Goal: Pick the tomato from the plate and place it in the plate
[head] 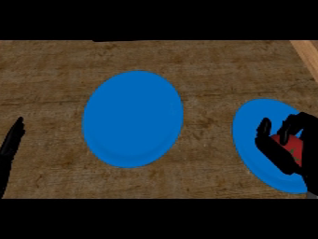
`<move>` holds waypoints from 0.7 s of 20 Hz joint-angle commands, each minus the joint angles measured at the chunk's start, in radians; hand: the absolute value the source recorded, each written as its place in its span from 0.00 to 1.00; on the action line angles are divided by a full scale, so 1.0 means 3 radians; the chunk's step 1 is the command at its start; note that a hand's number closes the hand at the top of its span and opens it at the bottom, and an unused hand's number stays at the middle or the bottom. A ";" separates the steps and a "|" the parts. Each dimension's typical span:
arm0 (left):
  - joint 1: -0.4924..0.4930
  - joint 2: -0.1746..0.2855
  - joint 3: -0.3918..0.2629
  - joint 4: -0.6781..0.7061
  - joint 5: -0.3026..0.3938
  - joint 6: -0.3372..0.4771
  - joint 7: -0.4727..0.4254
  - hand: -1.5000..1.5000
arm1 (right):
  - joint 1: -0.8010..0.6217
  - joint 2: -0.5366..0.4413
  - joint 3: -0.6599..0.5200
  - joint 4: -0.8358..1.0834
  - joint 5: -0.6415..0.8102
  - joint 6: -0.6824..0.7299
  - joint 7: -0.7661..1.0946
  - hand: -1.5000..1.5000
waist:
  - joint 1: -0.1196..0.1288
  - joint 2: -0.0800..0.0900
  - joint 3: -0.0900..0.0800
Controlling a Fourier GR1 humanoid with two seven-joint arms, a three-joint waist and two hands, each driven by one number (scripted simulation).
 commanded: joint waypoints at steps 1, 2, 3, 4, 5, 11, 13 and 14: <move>-0.0105 0.0019 -0.0012 0.0035 -0.0018 -0.0031 0.0037 0.50 | -0.0217 0.0211 0.0452 -0.0848 0.0456 0.0500 0.0638 1.00 | 0.0088 0.0033 0.0005; -0.0148 -0.0034 -0.0064 0.0065 -0.0053 -0.0013 -0.0022 0.50 | -0.0298 0.0281 0.0636 -0.0930 0.0567 0.0688 0.0758 1.00 | 0.0116 0.0046 0.0007; -0.0177 0.0027 -0.0016 0.0115 -0.0020 -0.0080 -0.0038 0.50 | -0.0443 0.0432 0.0756 -0.0922 0.0759 0.0773 0.0933 1.00 | 0.0157 0.0061 0.0012; -0.0257 -0.0085 -0.0152 -0.0034 -0.0072 -0.0025 0.0118 0.50 | -0.0677 0.0563 0.0902 -0.0861 0.0797 0.0918 0.1004 1.00 | 0.0189 0.0063 0.0013; -0.0147 -0.0065 -0.0117 0.0074 -0.0088 -0.0033 -0.0039 0.50 | -0.0855 0.0695 0.0987 -0.0870 0.0832 0.1147 0.1177 1.00 | 0.0213 0.0065 0.0011; -0.0350 -0.0046 -0.0100 0.0097 -0.0082 -0.0118 0.0050 0.50 | -0.1886 0.1571 0.0974 0.0071 0.0929 0.1353 0.1501 1.00 | 0.0232 0.0084 0.0023; -0.0308 -0.0041 -0.0046 -0.0002 -0.0031 -0.0113 0.0098 0.50 | -0.2116 0.1581 0.0999 0.0367 0.0797 0.1227 0.1719 1.00 | 0.0274 0.0084 0.0022; -0.0328 -0.0088 -0.0115 0.0132 -0.0126 -0.0074 0.0008 0.50 | -0.2098 0.1584 0.0976 0.0624 0.0759 0.0928 0.1703 1.00 | 0.0277 0.0096 0.0022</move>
